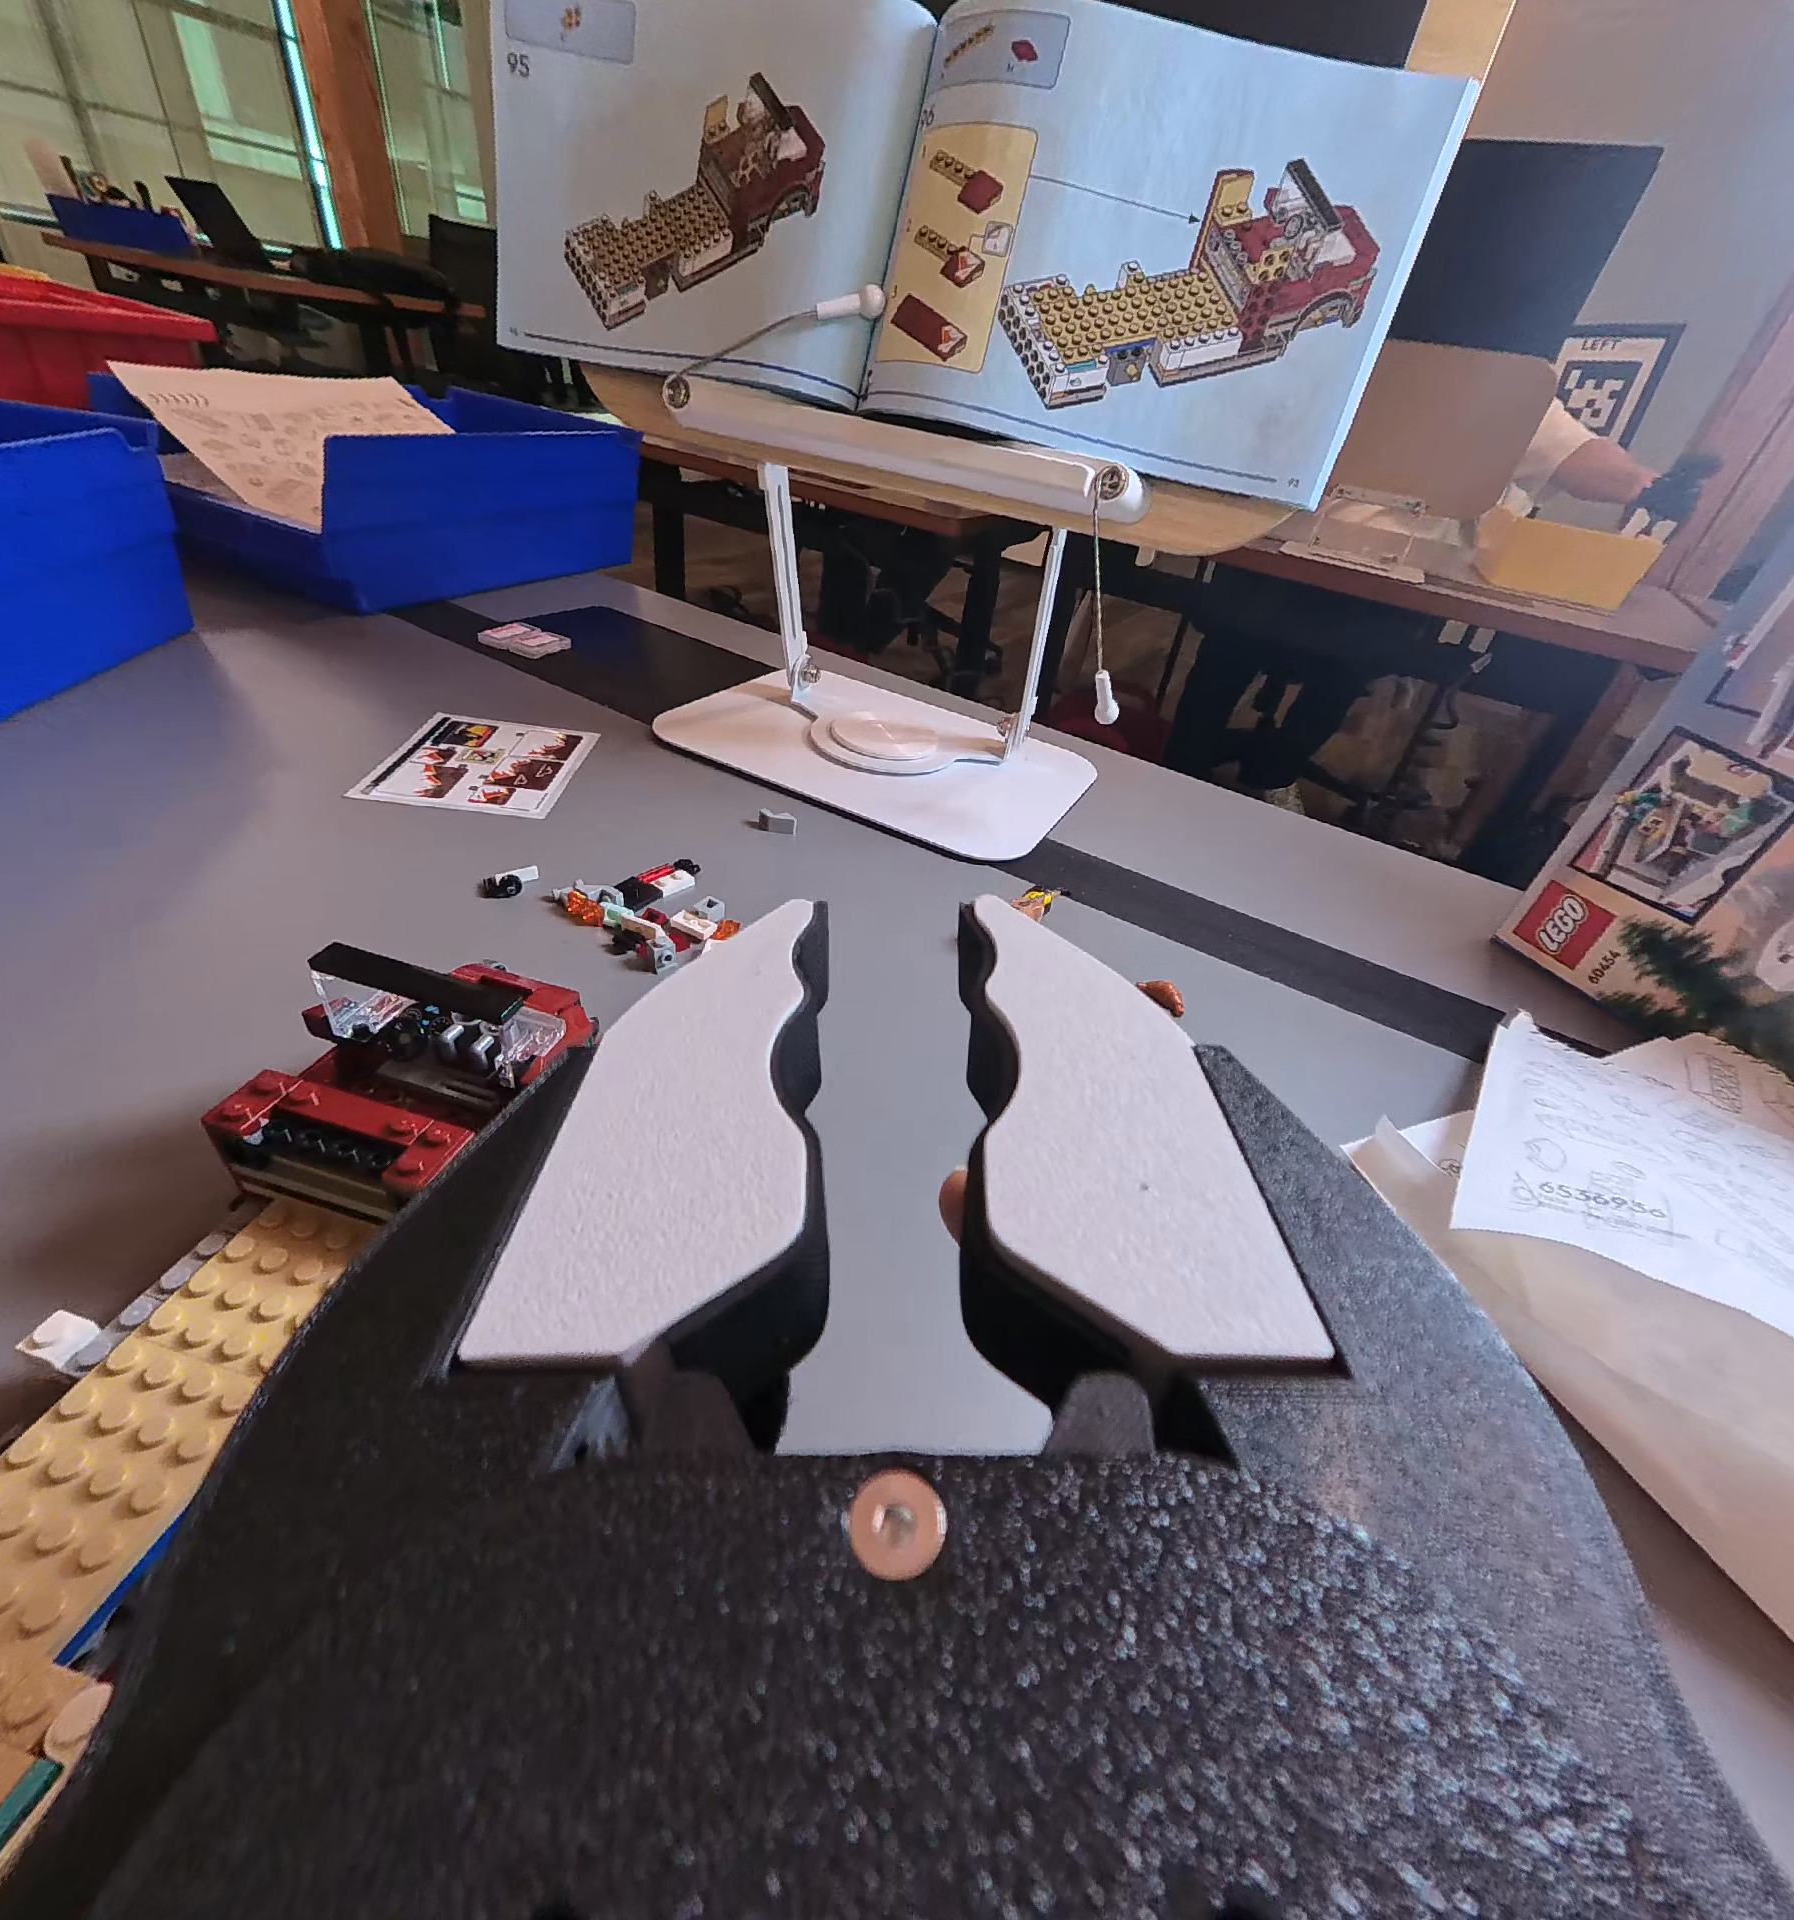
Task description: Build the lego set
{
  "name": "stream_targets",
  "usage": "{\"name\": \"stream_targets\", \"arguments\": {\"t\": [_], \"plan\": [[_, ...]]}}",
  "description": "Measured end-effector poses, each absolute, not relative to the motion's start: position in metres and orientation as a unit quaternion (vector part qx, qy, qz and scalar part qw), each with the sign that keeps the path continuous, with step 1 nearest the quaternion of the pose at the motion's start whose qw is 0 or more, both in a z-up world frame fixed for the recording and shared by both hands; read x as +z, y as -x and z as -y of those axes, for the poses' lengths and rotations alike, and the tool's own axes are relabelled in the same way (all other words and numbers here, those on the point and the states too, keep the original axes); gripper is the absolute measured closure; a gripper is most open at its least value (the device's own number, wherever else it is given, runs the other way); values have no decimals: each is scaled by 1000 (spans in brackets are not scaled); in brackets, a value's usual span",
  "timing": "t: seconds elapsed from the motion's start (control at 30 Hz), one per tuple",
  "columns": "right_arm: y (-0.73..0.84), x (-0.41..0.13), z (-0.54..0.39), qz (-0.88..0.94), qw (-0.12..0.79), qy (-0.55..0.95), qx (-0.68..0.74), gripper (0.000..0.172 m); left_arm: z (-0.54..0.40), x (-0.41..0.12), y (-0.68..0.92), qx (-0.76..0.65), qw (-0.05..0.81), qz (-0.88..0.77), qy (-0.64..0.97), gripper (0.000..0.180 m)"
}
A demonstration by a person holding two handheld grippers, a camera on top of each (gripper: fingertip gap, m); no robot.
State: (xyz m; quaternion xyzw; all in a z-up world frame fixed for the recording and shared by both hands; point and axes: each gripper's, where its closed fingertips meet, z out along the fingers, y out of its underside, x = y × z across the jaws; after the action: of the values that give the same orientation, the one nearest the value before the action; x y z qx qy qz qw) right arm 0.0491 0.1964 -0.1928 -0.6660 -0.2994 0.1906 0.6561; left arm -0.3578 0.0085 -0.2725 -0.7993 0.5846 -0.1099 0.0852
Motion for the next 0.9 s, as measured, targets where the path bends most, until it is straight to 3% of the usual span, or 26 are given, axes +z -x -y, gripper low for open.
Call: {"name": "stream_targets", "arguments": {"t": [0.33, 0.63, 0.77, 0.9], "plan": [[-51, -197, -198, 324, 665, 652, 169, 148, -14, -300, 331, -98, 73, -746, 654, 158], [-51, -196, -197, 344, 673, 641, 133, 148, -5, -303, 316, -123, 81, -777, 612, 163], [-50, -195, -196, 345, 673, 640, 137, 148, -7, -299, 323, -115, 109, -744, 649, 164], [-50, -192, -194, 346, 673, 637, 143, 148, -17, -251, 333, -109, 196, -681, 697, 164]]}}
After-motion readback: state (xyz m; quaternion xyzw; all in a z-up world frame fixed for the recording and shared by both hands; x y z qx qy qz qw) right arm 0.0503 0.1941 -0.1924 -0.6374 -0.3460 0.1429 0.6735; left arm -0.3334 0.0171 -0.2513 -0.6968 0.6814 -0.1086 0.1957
